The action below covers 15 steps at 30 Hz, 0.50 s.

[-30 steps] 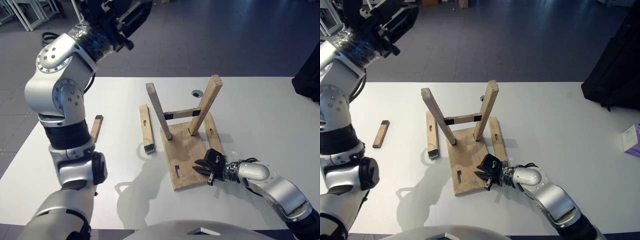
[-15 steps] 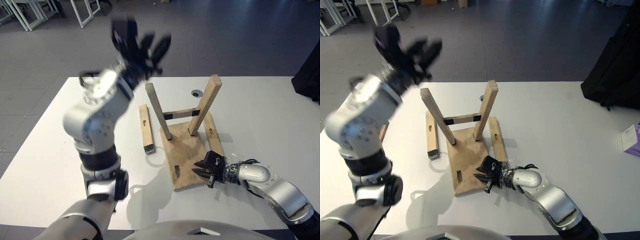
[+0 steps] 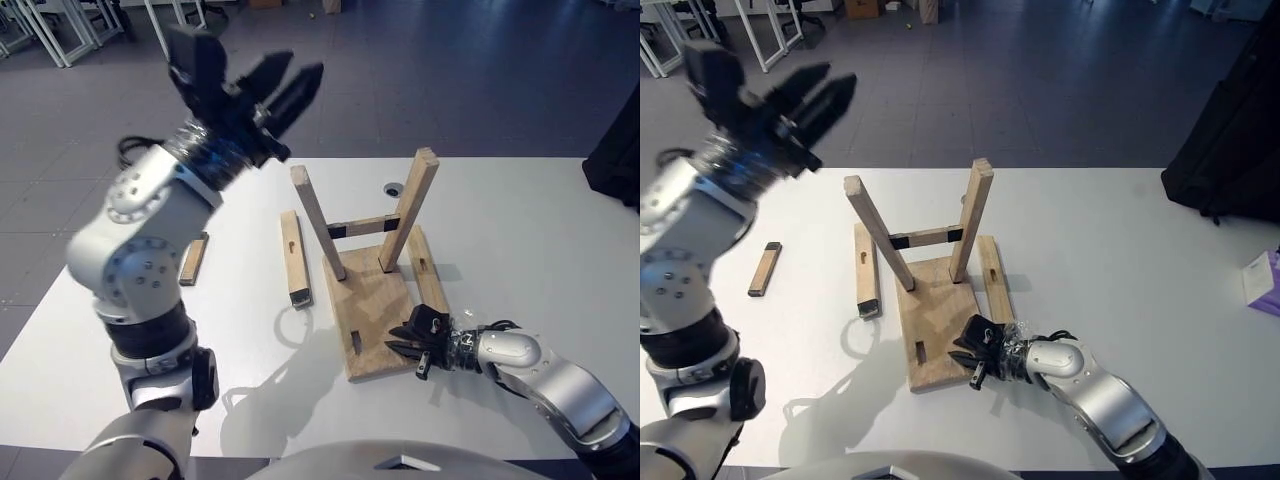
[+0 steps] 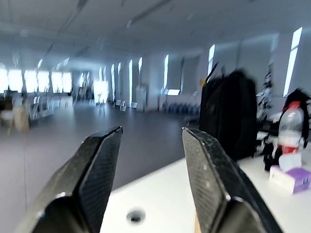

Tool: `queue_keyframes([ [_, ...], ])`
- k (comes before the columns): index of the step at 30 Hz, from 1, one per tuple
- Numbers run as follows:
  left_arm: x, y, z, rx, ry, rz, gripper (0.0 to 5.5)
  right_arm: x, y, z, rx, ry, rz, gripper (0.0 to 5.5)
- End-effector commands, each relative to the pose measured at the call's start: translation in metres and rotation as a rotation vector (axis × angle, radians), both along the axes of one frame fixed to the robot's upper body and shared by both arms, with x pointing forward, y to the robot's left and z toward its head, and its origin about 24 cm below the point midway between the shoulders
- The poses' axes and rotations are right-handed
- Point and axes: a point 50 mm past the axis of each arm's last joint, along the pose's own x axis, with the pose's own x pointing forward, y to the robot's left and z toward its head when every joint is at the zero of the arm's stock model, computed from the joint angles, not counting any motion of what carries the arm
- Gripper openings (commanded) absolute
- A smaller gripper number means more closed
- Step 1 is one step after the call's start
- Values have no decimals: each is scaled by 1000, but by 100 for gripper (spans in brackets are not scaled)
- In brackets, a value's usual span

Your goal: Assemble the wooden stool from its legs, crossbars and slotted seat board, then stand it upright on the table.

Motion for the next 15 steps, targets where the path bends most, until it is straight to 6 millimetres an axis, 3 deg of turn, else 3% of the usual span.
queue_keyframes([
  [1, -17, 31, 34, -123, -64, 118, 229, -11, -13, -22, -106, 116, -56, 97],
  [2, -11, 49, 21, -125, 18, 301, 229, -8, -14, -19, -92, 97, -75, 97],
  [4, -8, 79, -26, 84, 179, 610, 229, 6, -13, -3, 12, 57, -173, 97],
  [6, -20, 95, -83, 202, 356, 644, 259, 21, -9, 20, 167, 28, -259, 97],
  [9, -38, 127, -148, 217, 548, 699, 311, 26, 3, 43, 337, 31, -296, 97],
  [12, -49, 162, -182, 237, 613, 809, 357, 23, 10, 50, 377, 57, -306, 97],
  [15, -50, 178, -210, 254, 680, 798, 364, 20, 12, 50, 365, 80, -300, 97],
])
